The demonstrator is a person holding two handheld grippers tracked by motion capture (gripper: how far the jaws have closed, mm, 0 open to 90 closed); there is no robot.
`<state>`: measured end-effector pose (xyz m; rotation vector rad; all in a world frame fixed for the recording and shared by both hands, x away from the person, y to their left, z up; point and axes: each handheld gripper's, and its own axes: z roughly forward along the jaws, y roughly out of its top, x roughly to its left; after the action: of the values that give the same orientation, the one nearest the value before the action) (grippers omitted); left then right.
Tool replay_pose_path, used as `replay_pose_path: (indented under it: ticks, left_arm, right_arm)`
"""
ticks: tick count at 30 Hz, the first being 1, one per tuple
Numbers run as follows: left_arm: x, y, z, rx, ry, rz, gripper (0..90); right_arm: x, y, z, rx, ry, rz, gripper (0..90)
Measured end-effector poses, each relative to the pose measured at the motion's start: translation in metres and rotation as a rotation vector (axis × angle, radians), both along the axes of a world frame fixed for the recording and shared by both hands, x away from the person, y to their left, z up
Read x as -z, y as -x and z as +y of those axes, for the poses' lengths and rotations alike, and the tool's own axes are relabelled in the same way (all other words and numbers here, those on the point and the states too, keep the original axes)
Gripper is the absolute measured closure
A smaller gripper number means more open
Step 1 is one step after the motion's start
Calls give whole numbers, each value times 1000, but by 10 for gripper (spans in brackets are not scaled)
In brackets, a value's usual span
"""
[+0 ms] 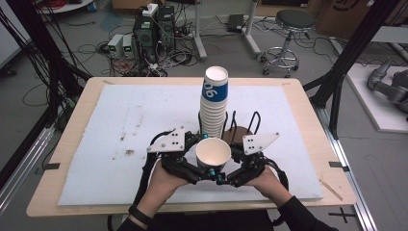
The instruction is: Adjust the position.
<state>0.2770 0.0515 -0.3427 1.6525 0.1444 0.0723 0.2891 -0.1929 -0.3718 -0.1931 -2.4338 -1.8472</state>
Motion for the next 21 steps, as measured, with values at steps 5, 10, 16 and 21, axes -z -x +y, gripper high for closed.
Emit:
replay_pose_path:
  ticks: [5, 10, 16, 21]
  left_arm:
    - [0, -1, 2, -5, -2, -6, 208]
    - [0, -1, 5, -18, 5, -13, 210]
    - [0, -3, 11, -31, 5, -16, 212]
    - [1, -5, 15, -44, 5, -14, 213]
  right_arm:
    - [-1, 0, 0, 10, 7, -11, 272]
    - [-3, 1, -2, 31, 19, -34, 251]
    - [-6, -2, -8, 56, 35, -39, 204]
    - [-8, -2, -11, 67, 33, -42, 199]
